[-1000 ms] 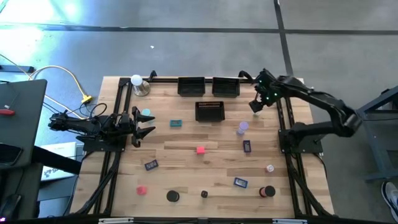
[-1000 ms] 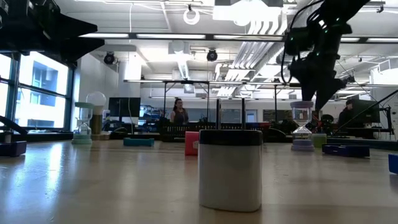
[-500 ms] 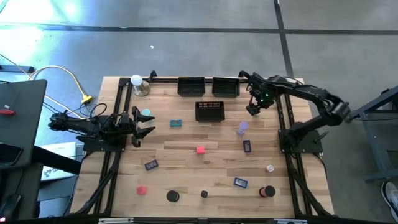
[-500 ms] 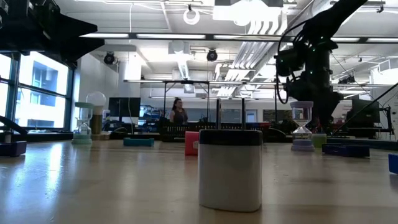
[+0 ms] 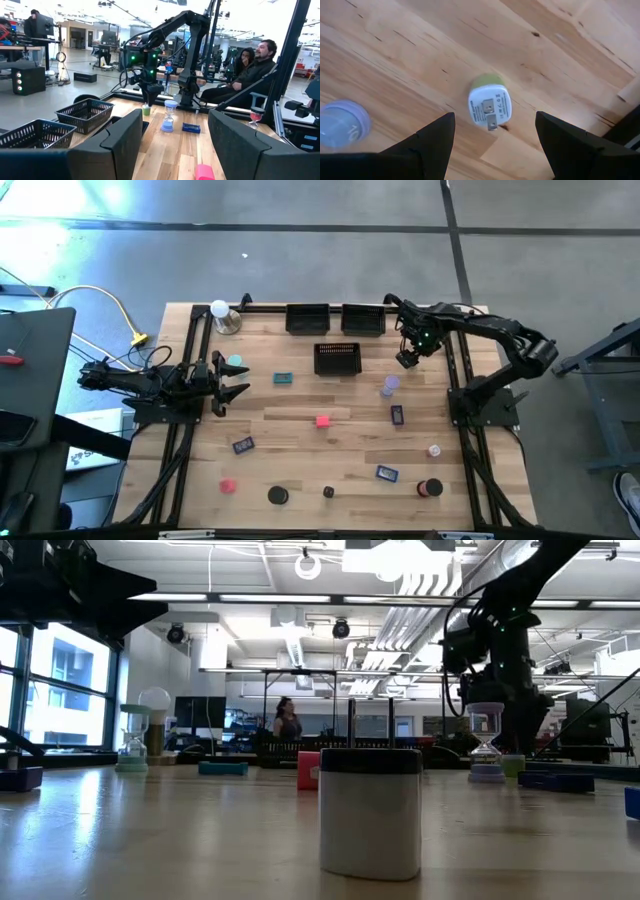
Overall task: Pick & Place Office items
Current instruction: Put the white green charger adapter into the top right black bin
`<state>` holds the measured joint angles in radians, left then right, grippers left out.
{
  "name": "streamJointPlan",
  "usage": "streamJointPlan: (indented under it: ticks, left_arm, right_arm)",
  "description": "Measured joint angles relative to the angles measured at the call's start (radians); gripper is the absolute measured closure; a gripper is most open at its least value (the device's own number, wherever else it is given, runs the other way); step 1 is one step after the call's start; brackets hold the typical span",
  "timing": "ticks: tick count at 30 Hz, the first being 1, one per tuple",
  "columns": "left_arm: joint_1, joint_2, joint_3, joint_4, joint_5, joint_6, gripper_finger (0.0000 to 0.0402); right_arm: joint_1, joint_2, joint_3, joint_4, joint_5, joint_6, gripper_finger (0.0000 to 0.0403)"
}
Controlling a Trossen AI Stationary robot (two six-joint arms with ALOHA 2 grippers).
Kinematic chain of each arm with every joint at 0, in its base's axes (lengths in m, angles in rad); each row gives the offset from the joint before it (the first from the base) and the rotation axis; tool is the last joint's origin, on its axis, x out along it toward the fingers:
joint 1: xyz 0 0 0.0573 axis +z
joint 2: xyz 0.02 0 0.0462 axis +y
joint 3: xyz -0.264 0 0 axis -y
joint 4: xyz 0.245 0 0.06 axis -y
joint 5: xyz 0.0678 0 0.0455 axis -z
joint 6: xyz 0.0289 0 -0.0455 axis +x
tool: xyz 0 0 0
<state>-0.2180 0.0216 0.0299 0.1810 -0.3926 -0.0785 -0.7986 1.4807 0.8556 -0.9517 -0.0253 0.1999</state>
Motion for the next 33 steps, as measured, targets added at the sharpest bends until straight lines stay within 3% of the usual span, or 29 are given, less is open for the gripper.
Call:
streamJointPlan:
  ticks: [13, 33]
  left_arm:
    - [0.0, 0.0, 0.0, 0.0, 0.0, 0.0, 0.0181]
    - [0.0, 0.0, 0.0, 0.0, -0.001, 0.001, 0.0181]
  right_arm:
    - [0.0, 0.0, -0.043, 0.118, 0.055, -0.048, 0.0137]
    - [0.033, 0.0, -0.077, 0.131, 0.031, -0.048, 0.0137]
